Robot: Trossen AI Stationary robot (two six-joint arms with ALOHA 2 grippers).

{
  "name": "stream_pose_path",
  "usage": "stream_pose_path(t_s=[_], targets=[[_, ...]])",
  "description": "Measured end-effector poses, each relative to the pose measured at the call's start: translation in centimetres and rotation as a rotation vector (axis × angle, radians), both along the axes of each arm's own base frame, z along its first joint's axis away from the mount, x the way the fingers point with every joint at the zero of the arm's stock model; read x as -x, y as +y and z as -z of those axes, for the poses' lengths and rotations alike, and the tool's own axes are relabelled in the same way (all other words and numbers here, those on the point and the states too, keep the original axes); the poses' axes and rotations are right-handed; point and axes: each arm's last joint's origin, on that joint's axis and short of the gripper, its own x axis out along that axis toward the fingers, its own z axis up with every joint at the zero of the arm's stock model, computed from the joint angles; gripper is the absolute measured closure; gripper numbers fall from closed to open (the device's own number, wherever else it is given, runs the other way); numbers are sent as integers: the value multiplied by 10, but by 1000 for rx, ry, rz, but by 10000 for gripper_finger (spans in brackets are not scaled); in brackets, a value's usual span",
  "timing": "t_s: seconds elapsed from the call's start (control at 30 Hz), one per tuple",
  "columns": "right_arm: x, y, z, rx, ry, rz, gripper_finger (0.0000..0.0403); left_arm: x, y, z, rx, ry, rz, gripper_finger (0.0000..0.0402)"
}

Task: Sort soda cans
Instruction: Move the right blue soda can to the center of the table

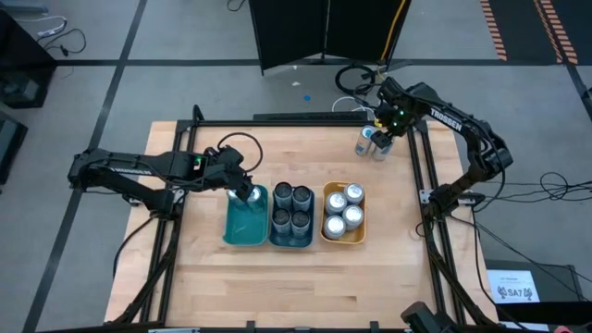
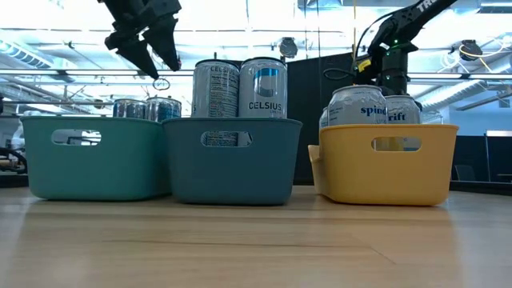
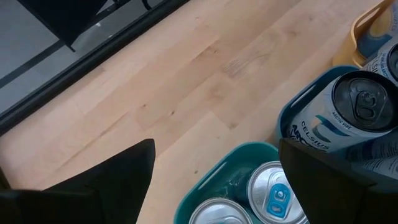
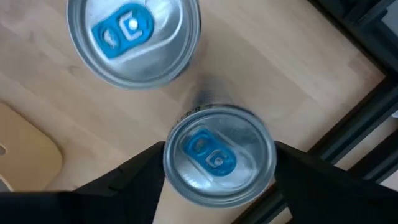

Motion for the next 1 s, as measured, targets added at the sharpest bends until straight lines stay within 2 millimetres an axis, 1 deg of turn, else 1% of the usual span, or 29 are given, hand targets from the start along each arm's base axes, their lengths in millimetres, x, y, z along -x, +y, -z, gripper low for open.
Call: stream_pose_path(t_s=[0.1, 0.17, 0.3, 0.4, 0.47, 0.57, 0.67, 0.77, 0.87, 1.0], targets=[[1, 1, 0, -11, 9, 10, 164, 0, 0, 0, 0, -4, 0, 52], [1, 1, 0, -12, 7, 18, 180, 0, 0, 0, 0, -6, 0, 52], [1, 1, 0, -16, 7, 44, 181, 0, 0, 0, 0, -6, 0, 52], [3, 4, -2, -24, 12, 64, 172, 0, 0, 0, 1, -6, -1, 52], [5, 8, -6, -25, 12, 78, 171, 0, 0, 0, 1, -6, -1, 52], [11, 16, -17, -8, 0, 92, 179, 0, 0, 0, 1, -6, -1, 52], [19, 32, -34, 25, -30, 130, 181, 0, 0, 0, 1, -6, -2, 52], [28, 54, -54, 58, -70, 184, 179, 0, 0, 0, 2, -7, -3, 52], [36, 84, -72, 82, -118, 223, 177, 0, 0, 0, 10, -7, 2, 52], [49, 126, -90, 89, -198, 273, 181, -1, 0, 0, 12, -6, 4, 52]])
